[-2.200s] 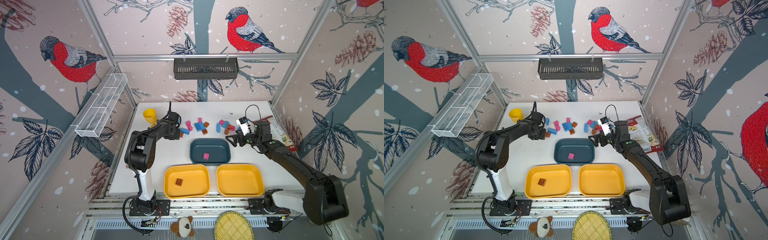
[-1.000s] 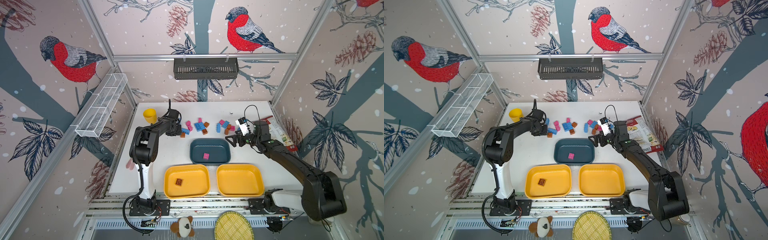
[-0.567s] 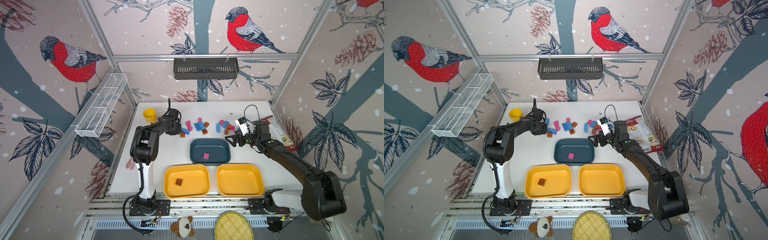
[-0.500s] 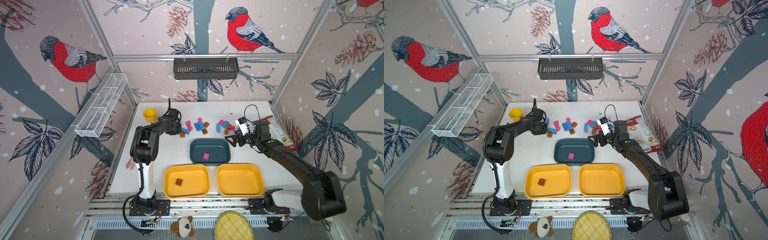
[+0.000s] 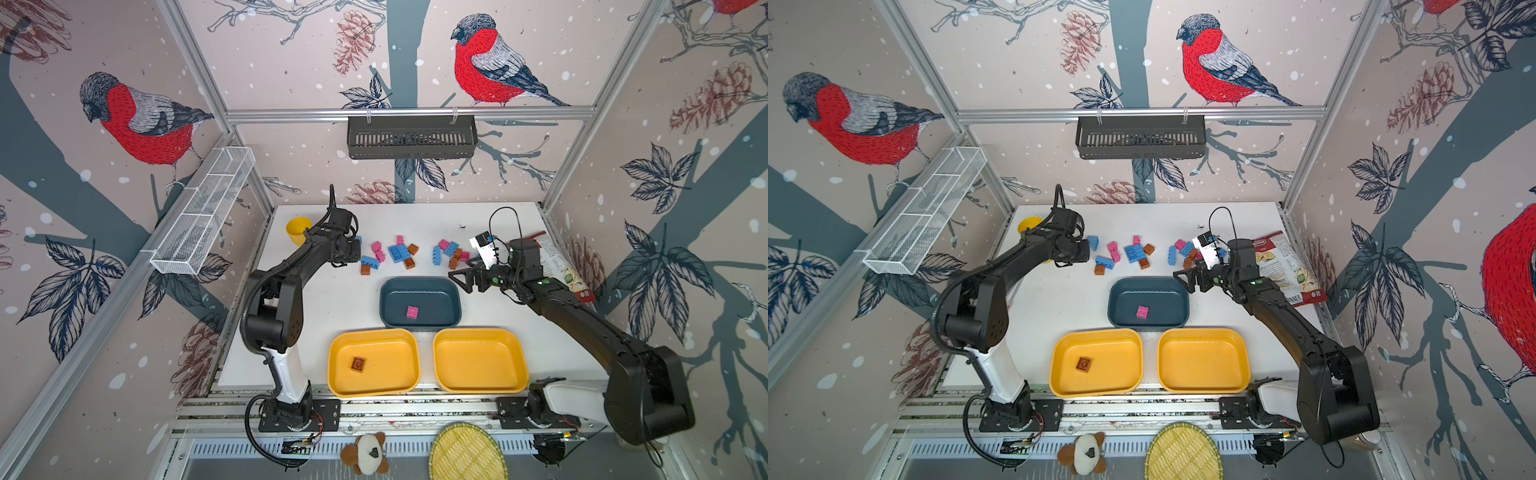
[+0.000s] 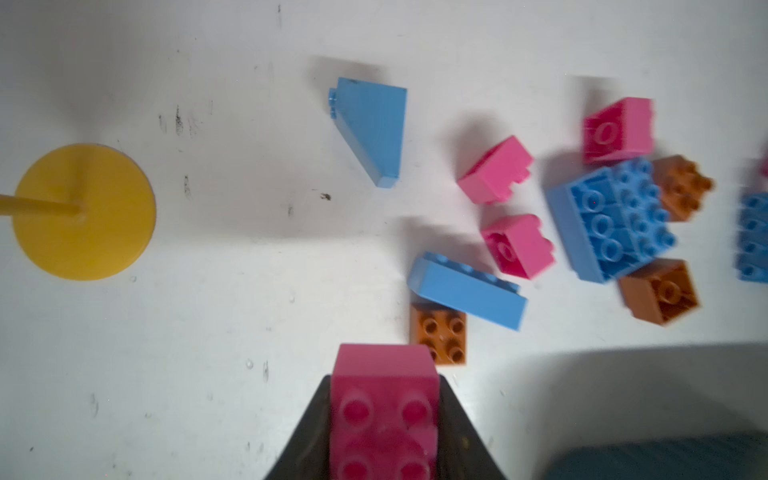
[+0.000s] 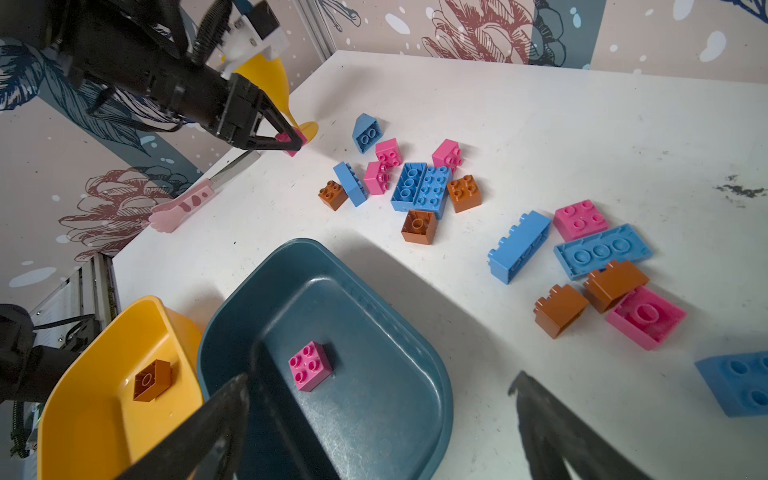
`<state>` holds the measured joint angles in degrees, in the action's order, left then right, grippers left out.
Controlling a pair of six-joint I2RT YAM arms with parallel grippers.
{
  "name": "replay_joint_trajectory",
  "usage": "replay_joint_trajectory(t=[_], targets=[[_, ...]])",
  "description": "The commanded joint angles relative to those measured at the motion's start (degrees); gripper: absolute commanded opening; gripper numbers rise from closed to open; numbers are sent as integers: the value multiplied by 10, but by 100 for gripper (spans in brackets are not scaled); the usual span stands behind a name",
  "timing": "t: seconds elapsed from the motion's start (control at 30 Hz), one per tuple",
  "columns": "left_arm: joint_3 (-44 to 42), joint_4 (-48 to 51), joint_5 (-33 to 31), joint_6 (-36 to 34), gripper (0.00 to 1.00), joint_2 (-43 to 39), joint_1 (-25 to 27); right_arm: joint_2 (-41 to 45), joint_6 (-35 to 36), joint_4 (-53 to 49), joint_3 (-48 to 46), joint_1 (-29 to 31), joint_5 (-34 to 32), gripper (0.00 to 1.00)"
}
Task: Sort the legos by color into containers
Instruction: 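Carry the pink brick into the teal bin and release it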
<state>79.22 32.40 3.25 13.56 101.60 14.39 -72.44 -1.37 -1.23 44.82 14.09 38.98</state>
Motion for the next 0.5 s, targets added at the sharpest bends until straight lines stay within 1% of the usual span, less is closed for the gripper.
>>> replay_joint_trajectory(t=[0.0,0.1,0.2,0.4,0.47], targets=[[-17,56,60,-2,26,-56,24,4,-2,-11,5,1,11,99],[-45,58,107,9,26,-104,65,23,1,-22,4,1,4,100],[-74,34,146,31,25,-130,113,29,2,-23,-1,-4,-3,100],[-96,-8,173,63,25,-115,198,41,3,-30,-6,-12,-6,99],[-104,-15,169,66,27,-97,211,45,3,-30,-9,-14,-8,99]])
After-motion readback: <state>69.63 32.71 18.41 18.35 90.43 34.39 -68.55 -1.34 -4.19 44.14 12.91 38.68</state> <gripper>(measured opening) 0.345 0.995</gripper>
